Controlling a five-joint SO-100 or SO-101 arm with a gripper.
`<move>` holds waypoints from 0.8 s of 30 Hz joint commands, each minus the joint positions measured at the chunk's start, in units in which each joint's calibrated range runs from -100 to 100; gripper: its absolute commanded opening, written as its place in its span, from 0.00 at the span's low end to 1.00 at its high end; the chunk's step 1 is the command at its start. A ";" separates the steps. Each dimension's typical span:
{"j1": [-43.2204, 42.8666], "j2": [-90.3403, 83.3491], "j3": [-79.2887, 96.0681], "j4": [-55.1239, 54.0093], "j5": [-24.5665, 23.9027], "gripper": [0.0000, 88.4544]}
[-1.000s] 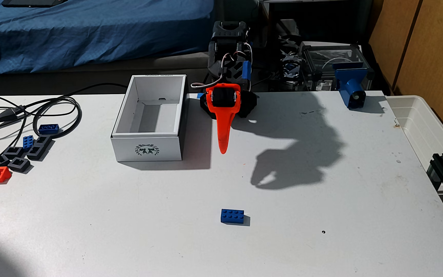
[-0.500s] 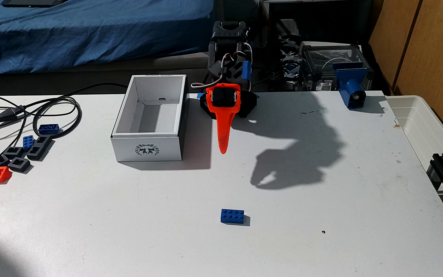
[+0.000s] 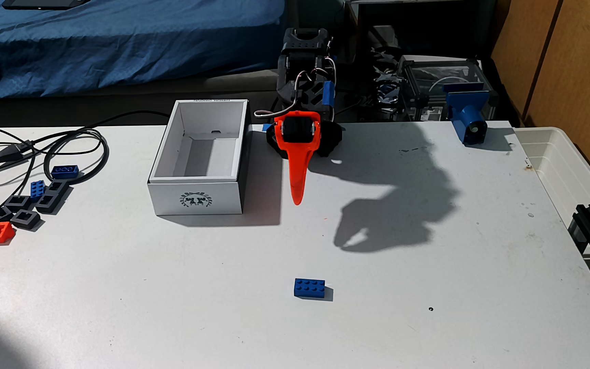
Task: Grab the blue brick and place in box
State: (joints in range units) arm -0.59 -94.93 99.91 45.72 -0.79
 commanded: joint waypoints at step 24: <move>5.49 0.26 -14.37 11.71 4.29 0.02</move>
State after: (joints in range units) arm 3.10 -95.10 89.36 56.17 2.26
